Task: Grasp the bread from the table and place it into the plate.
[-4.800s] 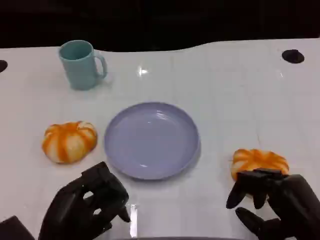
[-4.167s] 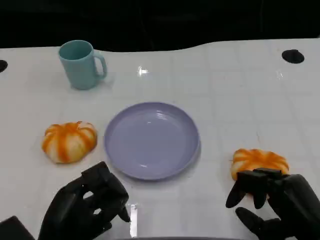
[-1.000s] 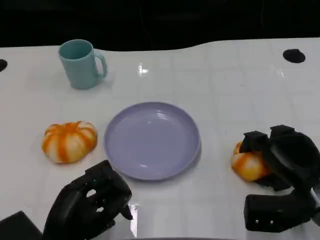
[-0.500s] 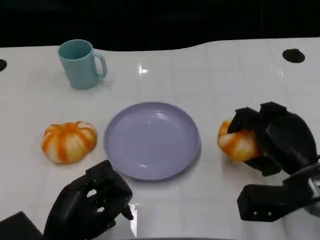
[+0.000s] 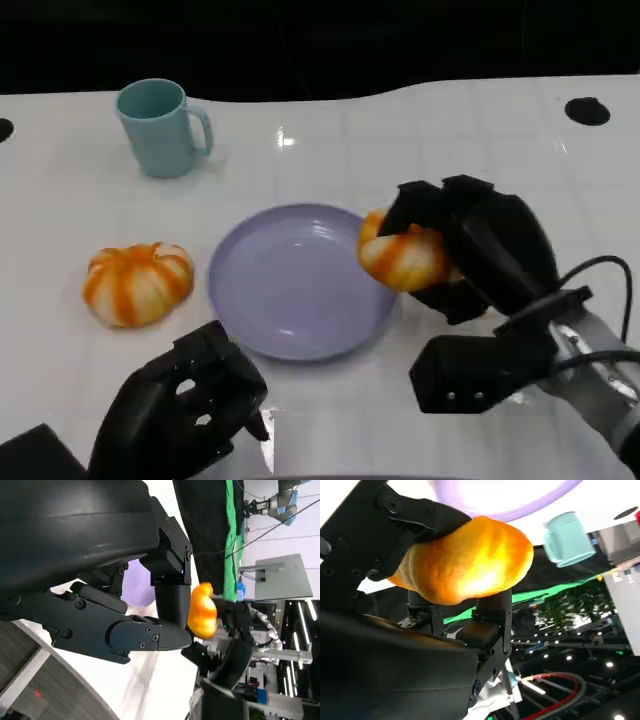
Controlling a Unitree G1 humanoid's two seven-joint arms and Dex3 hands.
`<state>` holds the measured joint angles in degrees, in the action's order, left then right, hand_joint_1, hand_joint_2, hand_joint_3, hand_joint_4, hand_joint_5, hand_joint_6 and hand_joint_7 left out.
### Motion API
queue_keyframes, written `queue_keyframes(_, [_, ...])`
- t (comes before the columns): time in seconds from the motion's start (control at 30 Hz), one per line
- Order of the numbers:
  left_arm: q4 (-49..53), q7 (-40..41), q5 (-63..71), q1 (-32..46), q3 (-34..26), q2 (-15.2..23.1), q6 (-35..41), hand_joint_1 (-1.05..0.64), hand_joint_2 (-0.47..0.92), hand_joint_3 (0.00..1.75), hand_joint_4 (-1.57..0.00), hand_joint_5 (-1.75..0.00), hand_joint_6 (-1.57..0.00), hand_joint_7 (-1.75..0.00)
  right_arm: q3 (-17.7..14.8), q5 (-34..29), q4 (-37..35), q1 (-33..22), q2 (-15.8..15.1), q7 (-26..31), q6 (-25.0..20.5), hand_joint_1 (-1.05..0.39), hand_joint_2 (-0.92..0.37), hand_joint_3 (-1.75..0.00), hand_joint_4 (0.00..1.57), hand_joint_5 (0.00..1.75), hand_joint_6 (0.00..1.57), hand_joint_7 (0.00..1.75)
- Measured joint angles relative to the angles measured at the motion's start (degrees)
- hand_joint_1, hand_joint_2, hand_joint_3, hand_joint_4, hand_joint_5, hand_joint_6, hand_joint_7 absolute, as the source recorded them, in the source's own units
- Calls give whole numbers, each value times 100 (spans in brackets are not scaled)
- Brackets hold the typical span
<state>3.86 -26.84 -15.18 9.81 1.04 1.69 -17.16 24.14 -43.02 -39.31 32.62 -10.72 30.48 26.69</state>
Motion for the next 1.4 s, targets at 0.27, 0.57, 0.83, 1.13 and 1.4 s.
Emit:
queue_keyframes(0.27, [-24, -2, 15, 48, 34, 13, -1, -53, 92, 33, -65, -175, -58, -152, 113, 86, -807, 551, 650, -156, 0, -20, -29, -141, 98, 175, 75, 169])
queue_keyframes(0.57, [-113, -2, 12, 140, 76, 14, 0, -55, 92, 32, -64, -175, -58, -153, 362, 56, -2000, 1285, 1311, -68, -188, -19, -33, -127, 94, 175, 76, 160])
queue_keyframes(0.83, [-183, -1, 11, 151, 91, 11, 0, -56, 92, 32, -63, -175, -57, -153, 541, 43, -2412, 1479, 1468, -300, -434, -37, -81, -27, 54, 47, 65, 10])
queue_keyframes(1.13, [-183, -1, 21, 152, 97, 10, -16, -55, 92, 34, -64, -175, -57, -153, 778, -33, -2086, 1519, 1356, -1305, -950, -63, -92, -17, 4, 28, 24, 0])
queue_keyframes(1.4, [-183, -1, 21, 150, 102, 10, -54, -54, 92, 35, -65, -175, -57, -154, 778, 22, -1150, 1250, 1105, -2004, -1091, -67, -92, -21, 0, 44, 26, 1])
